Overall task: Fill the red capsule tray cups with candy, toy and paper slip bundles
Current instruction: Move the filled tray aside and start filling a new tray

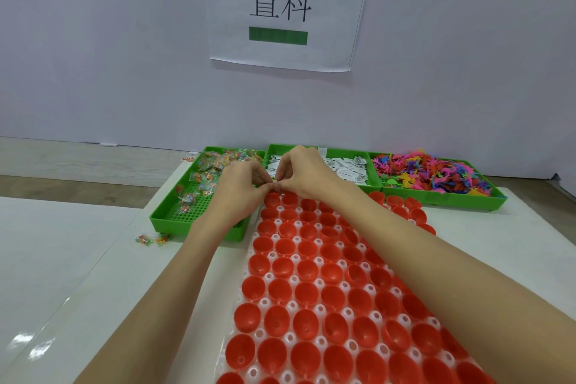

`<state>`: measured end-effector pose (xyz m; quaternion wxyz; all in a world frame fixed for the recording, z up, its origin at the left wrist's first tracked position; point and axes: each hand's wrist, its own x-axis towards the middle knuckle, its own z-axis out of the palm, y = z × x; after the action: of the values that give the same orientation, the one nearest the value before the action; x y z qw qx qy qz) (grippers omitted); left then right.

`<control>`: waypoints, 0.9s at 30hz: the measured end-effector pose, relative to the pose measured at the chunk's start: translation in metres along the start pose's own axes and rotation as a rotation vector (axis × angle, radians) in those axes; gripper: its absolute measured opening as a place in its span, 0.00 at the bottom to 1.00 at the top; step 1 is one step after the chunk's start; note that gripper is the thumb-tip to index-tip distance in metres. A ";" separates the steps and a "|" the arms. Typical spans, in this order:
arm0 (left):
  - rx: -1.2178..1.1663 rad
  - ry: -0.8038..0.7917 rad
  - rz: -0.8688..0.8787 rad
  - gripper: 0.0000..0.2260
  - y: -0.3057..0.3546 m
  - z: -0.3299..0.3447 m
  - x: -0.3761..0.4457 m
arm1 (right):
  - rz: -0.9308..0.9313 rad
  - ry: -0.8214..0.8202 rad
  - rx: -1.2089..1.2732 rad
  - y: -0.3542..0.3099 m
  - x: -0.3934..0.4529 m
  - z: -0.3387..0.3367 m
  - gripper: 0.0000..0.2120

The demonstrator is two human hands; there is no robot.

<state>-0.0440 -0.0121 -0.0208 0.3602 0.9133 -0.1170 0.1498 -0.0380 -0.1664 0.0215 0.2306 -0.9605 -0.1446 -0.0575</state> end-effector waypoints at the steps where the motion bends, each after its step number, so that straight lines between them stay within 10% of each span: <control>1: -0.014 -0.001 -0.005 0.03 -0.001 0.000 0.000 | -0.003 -0.009 0.009 0.002 0.000 -0.002 0.07; 27: -0.082 0.075 -0.030 0.05 -0.017 -0.040 0.007 | 0.035 0.061 0.147 0.032 -0.044 -0.046 0.09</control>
<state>-0.0393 0.0272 -0.0011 0.4037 0.8932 -0.0956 0.1733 -0.0725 -0.2261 0.0407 0.3056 -0.9412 -0.1246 -0.0719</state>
